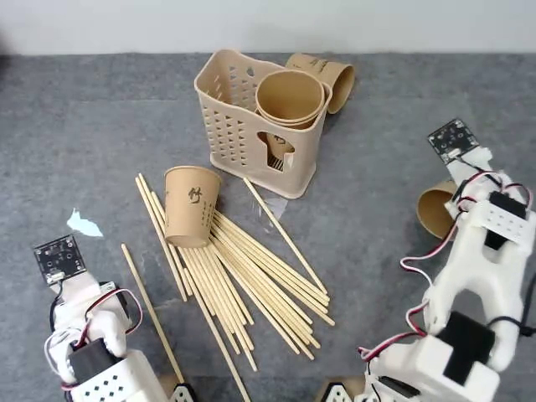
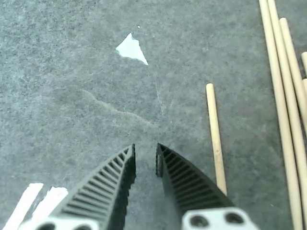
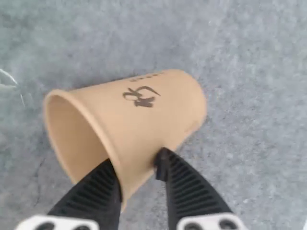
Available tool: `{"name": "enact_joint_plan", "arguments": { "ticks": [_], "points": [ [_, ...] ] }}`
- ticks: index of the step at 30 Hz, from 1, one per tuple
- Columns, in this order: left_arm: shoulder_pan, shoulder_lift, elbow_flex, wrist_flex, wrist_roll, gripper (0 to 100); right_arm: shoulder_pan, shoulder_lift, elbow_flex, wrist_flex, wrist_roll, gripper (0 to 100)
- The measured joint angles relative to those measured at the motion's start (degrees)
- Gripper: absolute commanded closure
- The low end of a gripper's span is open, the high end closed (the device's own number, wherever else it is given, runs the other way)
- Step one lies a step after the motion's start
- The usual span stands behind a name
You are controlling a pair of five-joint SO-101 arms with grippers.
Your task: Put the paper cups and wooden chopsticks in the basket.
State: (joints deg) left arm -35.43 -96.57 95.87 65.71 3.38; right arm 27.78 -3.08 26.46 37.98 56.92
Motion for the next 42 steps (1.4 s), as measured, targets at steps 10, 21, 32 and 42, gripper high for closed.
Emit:
{"name": "enact_joint_plan", "arguments": {
  "ticks": [10, 21, 32, 42],
  "points": [
    [0.0, 0.0, 0.0, 0.0, 0.0, 92, -2.5, -13.5, -3.4, 9.6, -9.1, 98.8],
    [0.0, 0.0, 0.0, 0.0, 0.0, 92, -19.0, -14.9, -34.7, 34.7, -25.1, 98.8],
    [0.0, 0.0, 0.0, 0.0, 0.0, 92, -31.2, -1.6, -65.1, 49.4, -37.7, 98.7],
    [0.0, 0.0, 0.0, 0.0, 0.0, 92, -39.6, 1.6, -71.2, 50.0, -42.1, 98.7]
  ]
}}
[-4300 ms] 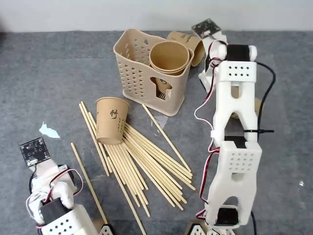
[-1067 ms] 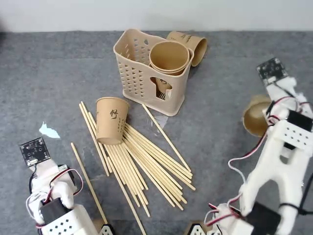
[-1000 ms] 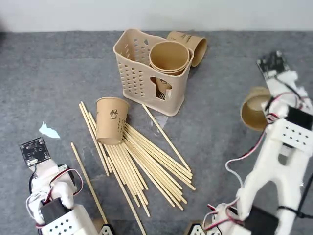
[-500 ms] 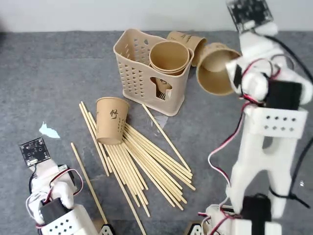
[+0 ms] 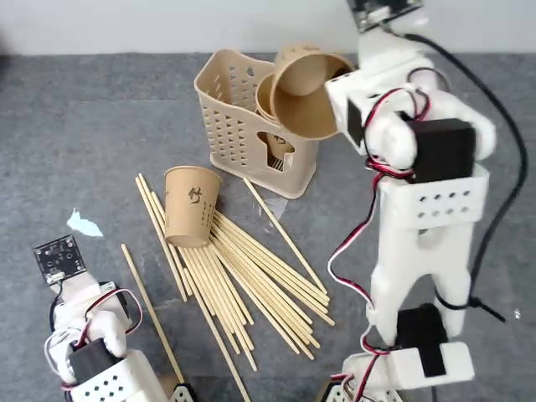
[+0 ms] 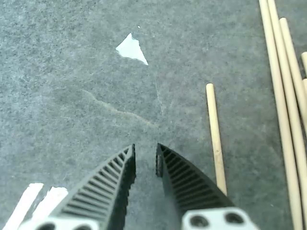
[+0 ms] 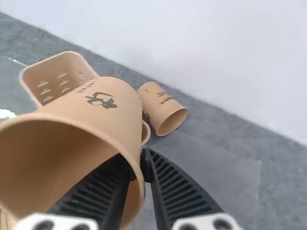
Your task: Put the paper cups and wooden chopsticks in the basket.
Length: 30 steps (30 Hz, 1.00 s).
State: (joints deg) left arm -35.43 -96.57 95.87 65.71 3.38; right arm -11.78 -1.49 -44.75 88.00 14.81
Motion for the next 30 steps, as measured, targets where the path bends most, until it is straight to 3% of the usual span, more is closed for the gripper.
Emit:
{"name": "enact_joint_plan", "arguments": {
  "ticks": [8, 17, 30],
  "points": [
    [0.0, 0.0, 0.0, 0.0, 0.0, 92, -0.1, 7.7, 0.0, 0.0, -0.9, 97.6],
    [0.0, 0.0, 0.0, 0.0, 0.0, 92, -0.4, 8.4, 0.0, 0.0, -0.9, 81.1],
    [0.0, 0.0, 0.0, 0.0, 0.0, 92, -0.4, 11.5, 0.0, -10.2, -0.9, 80.9]
  ]
}}
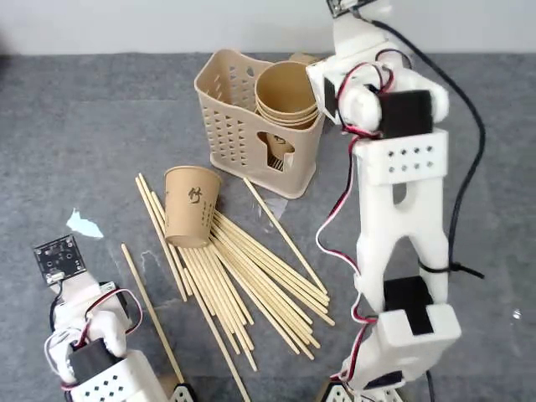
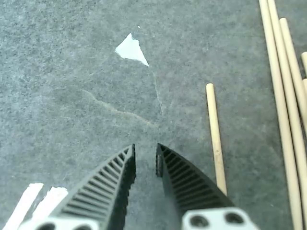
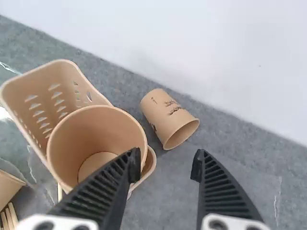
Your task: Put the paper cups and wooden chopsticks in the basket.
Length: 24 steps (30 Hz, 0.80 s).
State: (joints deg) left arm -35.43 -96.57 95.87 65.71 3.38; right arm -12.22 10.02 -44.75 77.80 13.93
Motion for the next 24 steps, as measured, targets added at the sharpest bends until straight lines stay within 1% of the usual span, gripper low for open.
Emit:
{"name": "enact_joint_plan", "arguments": {
  "ticks": [5, 12, 16, 20, 24],
  "points": [
    [0.0, 0.0, 0.0, 0.0, 0.0, 92, 1.1, 2.0, 0.0, -0.3, -0.4, 81.1],
    [0.0, 0.0, 0.0, 0.0, 0.0, 92, 7.9, 6.9, 0.0, 0.3, -1.7, 80.9],
    [0.0, 0.0, 0.0, 0.0, 0.0, 92, 11.6, 12.7, 0.0, 0.3, 3.1, 80.9],
    [0.0, 0.0, 0.0, 0.0, 0.0, 92, 12.2, 19.0, 0.0, -0.6, 7.2, 80.9],
    [0.0, 0.0, 0.0, 0.0, 0.0, 92, 13.3, 24.7, 0.0, -6.4, 6.7, 80.9]
  ]
}}
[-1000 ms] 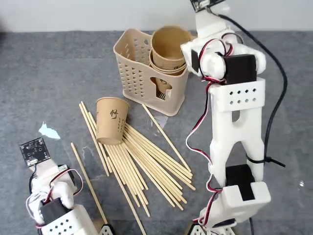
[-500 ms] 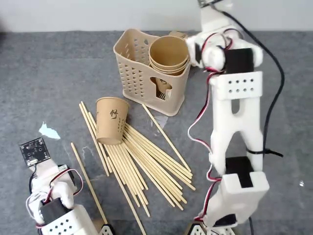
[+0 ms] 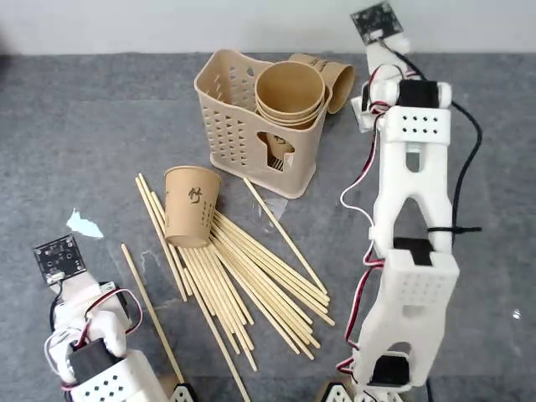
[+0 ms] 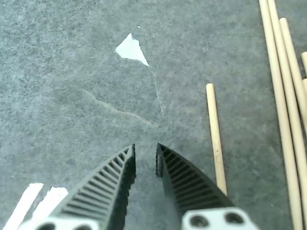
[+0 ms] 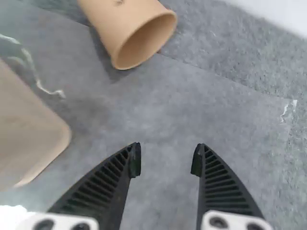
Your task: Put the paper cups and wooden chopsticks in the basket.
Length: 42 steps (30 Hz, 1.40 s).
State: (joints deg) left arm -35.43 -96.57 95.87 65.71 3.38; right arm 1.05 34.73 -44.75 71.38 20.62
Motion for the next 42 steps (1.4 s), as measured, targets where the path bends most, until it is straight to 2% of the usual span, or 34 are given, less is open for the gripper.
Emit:
{"name": "enact_joint_plan", "arguments": {
  "ticks": [8, 15, 23, 35, 42],
  "points": [
    [0.0, 0.0, 0.0, 0.0, 0.0, 92, -0.3, 6.8, 0.0, -13.5, -17.4, 80.9],
    [0.0, 0.0, 0.0, 0.0, 0.0, 92, -3.5, 8.0, 0.0, -21.7, -25.4, 80.9],
    [0.0, 0.0, 0.0, 0.0, 0.0, 92, -6.7, 10.9, 0.0, -28.3, -28.4, 81.2],
    [0.0, 0.0, 0.0, 0.0, 0.0, 92, -7.0, 20.0, 0.0, -40.0, -28.7, 81.2],
    [0.0, 0.0, 0.0, 0.0, 0.0, 92, -7.2, 24.3, 0.0, -42.0, -28.7, 81.2]
  ]
}}
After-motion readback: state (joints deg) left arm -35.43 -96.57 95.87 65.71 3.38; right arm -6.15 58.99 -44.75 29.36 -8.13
